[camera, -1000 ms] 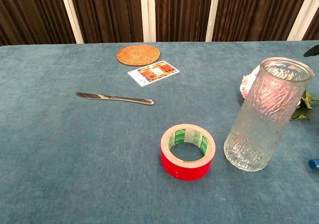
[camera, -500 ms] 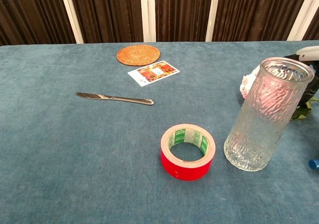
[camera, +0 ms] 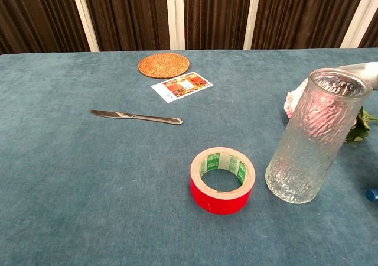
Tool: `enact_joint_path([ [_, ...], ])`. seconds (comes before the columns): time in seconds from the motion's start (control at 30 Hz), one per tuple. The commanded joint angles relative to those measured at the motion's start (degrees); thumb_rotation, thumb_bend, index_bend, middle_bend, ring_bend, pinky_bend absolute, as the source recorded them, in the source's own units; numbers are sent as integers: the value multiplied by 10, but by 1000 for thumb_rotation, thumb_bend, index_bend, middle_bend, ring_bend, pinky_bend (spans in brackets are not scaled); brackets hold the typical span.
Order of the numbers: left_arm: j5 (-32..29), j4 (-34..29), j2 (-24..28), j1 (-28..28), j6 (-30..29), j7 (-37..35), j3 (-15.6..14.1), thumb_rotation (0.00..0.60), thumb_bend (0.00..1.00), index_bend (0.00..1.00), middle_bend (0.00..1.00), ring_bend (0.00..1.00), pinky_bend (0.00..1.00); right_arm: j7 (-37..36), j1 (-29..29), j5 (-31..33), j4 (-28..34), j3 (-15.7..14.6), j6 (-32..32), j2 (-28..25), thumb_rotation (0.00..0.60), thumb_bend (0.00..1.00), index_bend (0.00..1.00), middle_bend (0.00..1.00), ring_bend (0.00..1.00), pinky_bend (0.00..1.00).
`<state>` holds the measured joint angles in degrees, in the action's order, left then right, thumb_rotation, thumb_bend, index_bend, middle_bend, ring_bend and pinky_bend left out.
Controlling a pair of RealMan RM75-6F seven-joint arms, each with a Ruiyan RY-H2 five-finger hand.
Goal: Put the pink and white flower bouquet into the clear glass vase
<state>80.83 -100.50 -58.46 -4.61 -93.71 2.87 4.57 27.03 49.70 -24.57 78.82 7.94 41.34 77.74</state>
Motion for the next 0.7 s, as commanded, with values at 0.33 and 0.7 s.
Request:
enact_joint_path([
  [0.33, 10, -2, -1, 1, 2, 3, -5, 600, 217, 87, 0, 0, 49, -24, 5, -7, -4, 3, 0, 4, 600, 360, 461, 412, 439, 96],
  [0.7, 7, -3, 3, 0, 2, -5, -5, 600, 217, 88, 0, 0, 49, -175, -34, -77, 67, 85, -50, -87, 600, 365, 471, 418, 445, 97],
])
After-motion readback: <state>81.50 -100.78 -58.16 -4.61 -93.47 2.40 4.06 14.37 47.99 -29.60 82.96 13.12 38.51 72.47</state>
